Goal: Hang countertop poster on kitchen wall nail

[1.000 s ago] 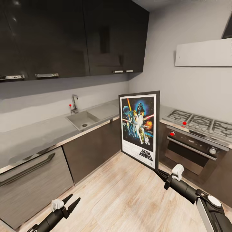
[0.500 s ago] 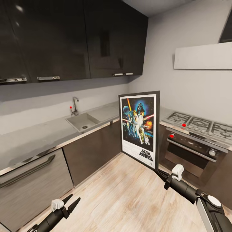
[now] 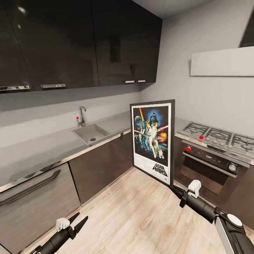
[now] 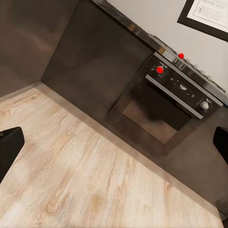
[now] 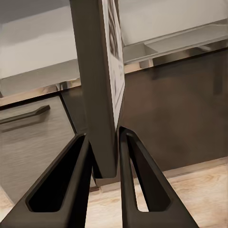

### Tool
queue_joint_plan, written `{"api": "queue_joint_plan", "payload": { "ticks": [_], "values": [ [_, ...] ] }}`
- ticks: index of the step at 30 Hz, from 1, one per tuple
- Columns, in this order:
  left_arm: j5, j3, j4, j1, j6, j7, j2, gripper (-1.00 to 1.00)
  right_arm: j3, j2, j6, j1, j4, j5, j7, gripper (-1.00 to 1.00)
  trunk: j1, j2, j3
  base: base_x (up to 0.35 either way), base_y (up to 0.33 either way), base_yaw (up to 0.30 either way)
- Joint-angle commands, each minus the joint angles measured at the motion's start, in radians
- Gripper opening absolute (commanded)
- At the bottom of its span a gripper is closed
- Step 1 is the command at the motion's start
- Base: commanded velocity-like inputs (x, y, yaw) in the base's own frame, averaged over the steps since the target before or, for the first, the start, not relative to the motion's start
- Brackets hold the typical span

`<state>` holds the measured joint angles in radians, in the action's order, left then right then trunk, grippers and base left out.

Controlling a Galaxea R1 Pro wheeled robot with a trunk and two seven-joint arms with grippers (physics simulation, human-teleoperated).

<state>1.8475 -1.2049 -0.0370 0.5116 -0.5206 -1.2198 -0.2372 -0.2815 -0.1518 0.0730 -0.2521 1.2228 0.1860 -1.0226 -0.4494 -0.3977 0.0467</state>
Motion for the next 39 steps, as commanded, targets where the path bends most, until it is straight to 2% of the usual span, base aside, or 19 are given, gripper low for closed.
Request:
{"api": "queue_joint_plan", "payload": {
  "ticks": [1, 26, 39],
  "values": [
    [0.009, -0.008, -0.001, 0.001, -0.004, -0.001, -0.001, 1.0, -0.001, 0.0, 0.01, -0.001, 0.0, 0.009, -0.007, -1.0, -0.001, -0.002, 0.002, 0.0, 0.0, 0.0],
    [0.009, -0.008, -0.001, 0.001, -0.004, -0.001, -0.001, 1.0, 0.003, 0.0, 0.01, -0.001, 0.009, 0.006, -0.009, -1.0, -0.001, -0.002, 0.002, 0.0, 0.0, 0.004],
    [0.01, -0.008, 0.002, 0.001, -0.003, 0.0, -0.001, 1.0, 0.001, 0.0, 0.008, -0.001, 0.01, 0.006, -0.007, -1.0, -0.001, -0.002, -0.011, -0.018, 0.015, 0.195]
  ]
}}
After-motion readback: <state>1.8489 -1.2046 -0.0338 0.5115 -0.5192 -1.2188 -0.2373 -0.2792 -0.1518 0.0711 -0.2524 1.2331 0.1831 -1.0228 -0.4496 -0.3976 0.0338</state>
